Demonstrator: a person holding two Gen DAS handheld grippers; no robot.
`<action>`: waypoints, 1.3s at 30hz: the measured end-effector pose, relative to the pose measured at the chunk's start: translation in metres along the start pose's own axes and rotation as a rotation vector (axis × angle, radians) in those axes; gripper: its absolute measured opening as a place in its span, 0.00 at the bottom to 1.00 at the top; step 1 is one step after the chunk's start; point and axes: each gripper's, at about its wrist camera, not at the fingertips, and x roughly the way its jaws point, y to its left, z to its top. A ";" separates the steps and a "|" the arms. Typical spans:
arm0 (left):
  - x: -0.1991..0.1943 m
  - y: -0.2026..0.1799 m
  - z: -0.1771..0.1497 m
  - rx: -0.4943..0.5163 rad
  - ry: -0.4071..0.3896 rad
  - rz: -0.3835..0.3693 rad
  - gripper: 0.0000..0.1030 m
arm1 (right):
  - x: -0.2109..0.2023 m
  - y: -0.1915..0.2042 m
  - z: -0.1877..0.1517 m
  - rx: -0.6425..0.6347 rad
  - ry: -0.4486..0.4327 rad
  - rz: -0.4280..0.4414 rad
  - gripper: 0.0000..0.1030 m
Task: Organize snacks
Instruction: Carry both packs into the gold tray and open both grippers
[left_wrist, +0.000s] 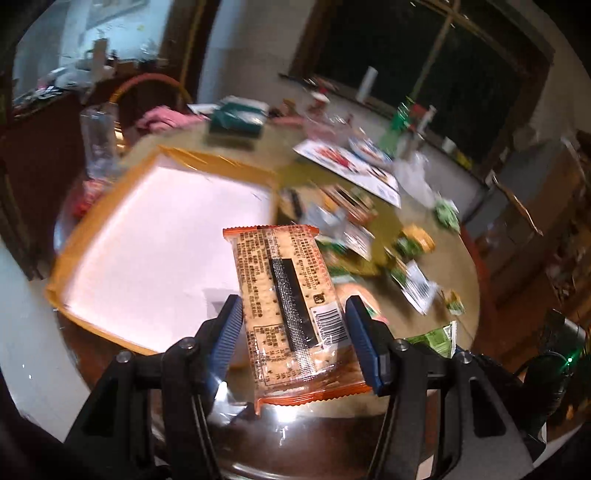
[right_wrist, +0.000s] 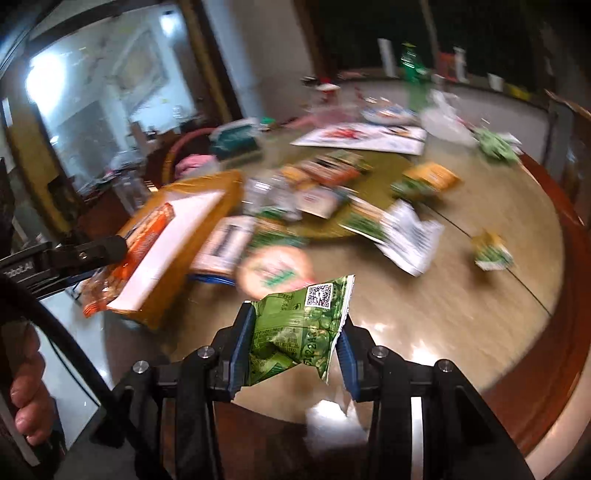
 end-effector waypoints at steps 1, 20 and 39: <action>-0.003 0.008 0.004 -0.008 -0.013 0.011 0.57 | 0.004 0.007 0.004 -0.007 0.004 0.020 0.40; 0.067 0.119 0.031 -0.101 0.100 0.122 0.57 | 0.139 0.148 0.045 -0.165 0.148 0.191 0.40; 0.061 0.109 0.031 -0.077 0.076 0.147 0.78 | 0.138 0.137 0.040 -0.149 0.182 0.200 0.56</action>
